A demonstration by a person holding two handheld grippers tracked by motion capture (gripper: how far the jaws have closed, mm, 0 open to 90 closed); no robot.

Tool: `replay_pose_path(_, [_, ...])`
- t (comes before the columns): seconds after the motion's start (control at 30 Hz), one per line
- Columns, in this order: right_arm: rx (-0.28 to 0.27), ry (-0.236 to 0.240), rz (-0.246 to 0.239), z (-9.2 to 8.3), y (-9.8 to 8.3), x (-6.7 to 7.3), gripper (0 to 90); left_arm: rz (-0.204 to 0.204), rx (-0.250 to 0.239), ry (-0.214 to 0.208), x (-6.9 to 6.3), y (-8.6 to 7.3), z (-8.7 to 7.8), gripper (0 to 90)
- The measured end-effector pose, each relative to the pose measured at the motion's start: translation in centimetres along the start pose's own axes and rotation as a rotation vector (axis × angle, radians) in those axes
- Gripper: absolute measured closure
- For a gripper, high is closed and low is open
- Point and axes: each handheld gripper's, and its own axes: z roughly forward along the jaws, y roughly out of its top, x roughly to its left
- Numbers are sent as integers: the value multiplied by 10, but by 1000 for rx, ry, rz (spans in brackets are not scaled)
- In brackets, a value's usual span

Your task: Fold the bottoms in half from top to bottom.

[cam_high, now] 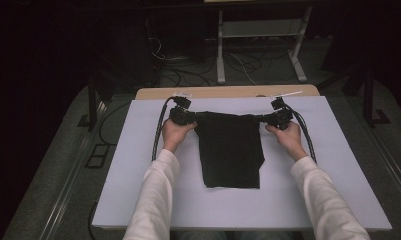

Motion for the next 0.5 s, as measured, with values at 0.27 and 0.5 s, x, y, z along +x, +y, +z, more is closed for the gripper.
replay_pose_path(0.27, [13,-27,-10,11,-1,-3,855,-18,-1,20,9,-7,13,836])
replay_pose_path(0.5, [17,-13,11,13,-2,-6,783,-41,17,9,11,-11,15,763])
